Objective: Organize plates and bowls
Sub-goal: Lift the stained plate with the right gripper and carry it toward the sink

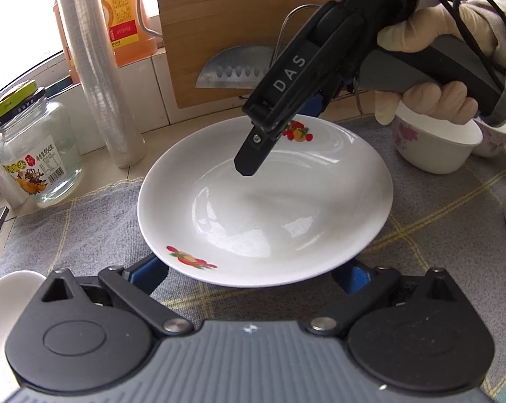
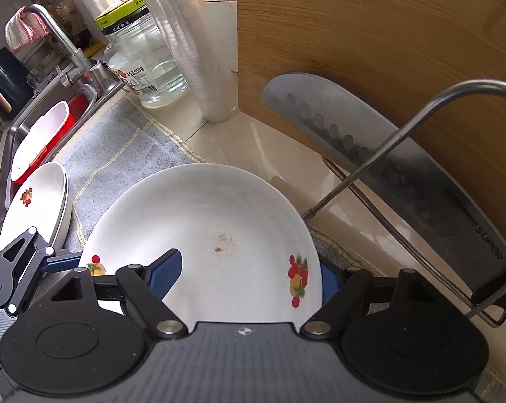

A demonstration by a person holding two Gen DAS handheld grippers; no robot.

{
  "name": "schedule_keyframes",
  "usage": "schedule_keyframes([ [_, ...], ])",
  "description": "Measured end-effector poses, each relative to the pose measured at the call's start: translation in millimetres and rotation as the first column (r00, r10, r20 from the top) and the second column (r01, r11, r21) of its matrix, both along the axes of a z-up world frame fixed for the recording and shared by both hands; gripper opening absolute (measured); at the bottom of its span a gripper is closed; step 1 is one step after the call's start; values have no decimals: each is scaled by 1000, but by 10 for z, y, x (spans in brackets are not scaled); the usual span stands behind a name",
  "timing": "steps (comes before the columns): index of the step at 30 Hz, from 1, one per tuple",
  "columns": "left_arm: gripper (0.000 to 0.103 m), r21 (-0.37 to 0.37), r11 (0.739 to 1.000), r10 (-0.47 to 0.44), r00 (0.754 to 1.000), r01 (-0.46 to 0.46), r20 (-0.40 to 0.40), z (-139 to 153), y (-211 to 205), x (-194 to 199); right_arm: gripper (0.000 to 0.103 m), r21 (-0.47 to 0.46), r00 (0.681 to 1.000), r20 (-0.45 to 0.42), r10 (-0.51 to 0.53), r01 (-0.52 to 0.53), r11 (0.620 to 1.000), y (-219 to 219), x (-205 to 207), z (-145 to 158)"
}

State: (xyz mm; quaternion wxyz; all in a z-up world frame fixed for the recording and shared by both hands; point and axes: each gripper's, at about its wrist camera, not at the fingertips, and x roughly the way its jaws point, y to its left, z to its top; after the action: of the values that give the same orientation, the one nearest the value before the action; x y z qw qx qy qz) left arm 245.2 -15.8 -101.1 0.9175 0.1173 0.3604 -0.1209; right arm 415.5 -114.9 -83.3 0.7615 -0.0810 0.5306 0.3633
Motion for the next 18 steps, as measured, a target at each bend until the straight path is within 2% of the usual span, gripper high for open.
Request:
schedule_keyframes([
  [18,101,-7,1000,9,1000,-9,-17,190,8,-238,86,24,1000,7,21,-21,999,26,-298,195],
])
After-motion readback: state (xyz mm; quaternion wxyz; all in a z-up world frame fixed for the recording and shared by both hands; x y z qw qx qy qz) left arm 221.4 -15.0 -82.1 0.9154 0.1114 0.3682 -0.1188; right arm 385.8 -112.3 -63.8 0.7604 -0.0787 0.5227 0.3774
